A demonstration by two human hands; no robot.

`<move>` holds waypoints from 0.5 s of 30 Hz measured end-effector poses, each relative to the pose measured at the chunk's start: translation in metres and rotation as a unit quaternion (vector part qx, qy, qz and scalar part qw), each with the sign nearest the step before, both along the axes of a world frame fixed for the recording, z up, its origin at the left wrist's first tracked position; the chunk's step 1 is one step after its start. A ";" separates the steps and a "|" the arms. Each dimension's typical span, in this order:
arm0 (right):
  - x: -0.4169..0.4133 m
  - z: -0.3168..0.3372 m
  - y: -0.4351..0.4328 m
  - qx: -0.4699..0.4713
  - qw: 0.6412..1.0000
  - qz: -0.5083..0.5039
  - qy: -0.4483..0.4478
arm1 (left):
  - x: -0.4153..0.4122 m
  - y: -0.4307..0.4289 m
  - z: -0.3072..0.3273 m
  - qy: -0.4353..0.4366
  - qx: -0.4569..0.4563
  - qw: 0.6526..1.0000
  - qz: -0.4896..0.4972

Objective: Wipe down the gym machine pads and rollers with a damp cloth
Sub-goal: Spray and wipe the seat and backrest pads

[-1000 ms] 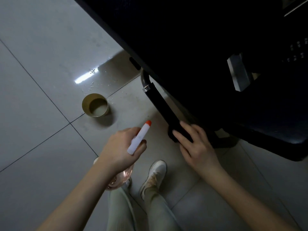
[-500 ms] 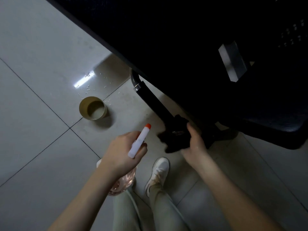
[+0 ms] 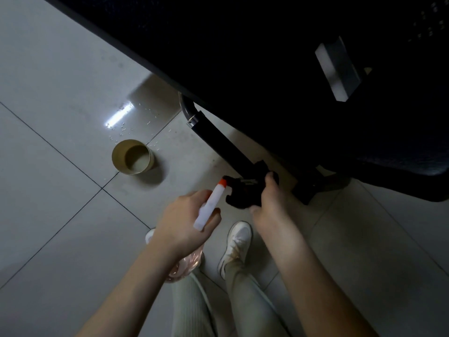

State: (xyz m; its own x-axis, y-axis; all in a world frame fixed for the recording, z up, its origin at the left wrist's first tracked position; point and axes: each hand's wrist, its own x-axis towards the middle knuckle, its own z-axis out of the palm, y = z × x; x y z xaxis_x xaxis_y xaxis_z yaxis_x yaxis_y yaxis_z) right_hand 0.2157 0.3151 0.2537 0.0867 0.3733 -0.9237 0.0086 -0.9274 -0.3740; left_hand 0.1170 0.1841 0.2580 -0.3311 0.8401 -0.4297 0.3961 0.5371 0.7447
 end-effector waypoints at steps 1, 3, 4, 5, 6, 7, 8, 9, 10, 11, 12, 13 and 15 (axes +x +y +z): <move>-0.006 -0.001 0.004 -0.002 1.000 -0.005 -0.002 | 0.000 0.000 0.000 0.002 0.001 1.000 -0.004; -0.014 -0.002 0.013 -0.003 1.000 -0.023 -0.002 | -0.001 0.001 0.002 0.003 0.002 1.000 -0.009; -0.014 -0.005 0.016 0.000 1.000 -0.023 -0.009 | -0.001 0.002 0.003 0.004 0.003 1.000 -0.012; -0.011 -0.009 0.018 0.007 1.000 -0.011 -0.025 | -0.002 0.002 0.003 0.006 0.006 1.000 -0.015; -0.008 -0.011 0.018 0.011 0.999 0.006 -0.041 | -0.002 0.004 0.004 0.009 0.007 1.000 -0.019; -0.002 -0.013 0.017 0.011 0.998 0.028 -0.060 | -0.002 0.005 0.005 0.012 0.012 1.000 -0.026; 0.004 -0.014 0.016 0.004 0.996 0.048 -0.078 | -0.003 0.008 0.007 0.014 0.017 0.999 -0.036; 0.014 -0.015 0.015 -0.008 0.994 0.058 -0.093 | -0.003 0.011 0.009 0.014 0.025 0.998 -0.048; 0.025 -0.016 0.015 -0.018 0.993 0.057 -0.101 | -0.003 0.015 0.012 0.012 0.031 0.997 -0.063; 0.037 -0.016 0.015 -0.027 0.994 0.049 -0.098 | -0.003 0.020 0.014 0.013 0.037 0.996 -0.079; 0.049 -0.016 0.015 -0.035 0.995 0.036 -0.085 | -0.003 0.025 0.016 0.016 0.040 0.994 -0.097; 0.059 -0.016 0.017 -0.041 0.997 0.020 -0.066 | -0.003 0.030 0.017 0.023 0.044 0.992 -0.114; 0.070 -0.015 0.026 -0.034 0.998 -0.024 -0.041 | -0.003 0.040 0.019 0.042 0.044 0.987 -0.149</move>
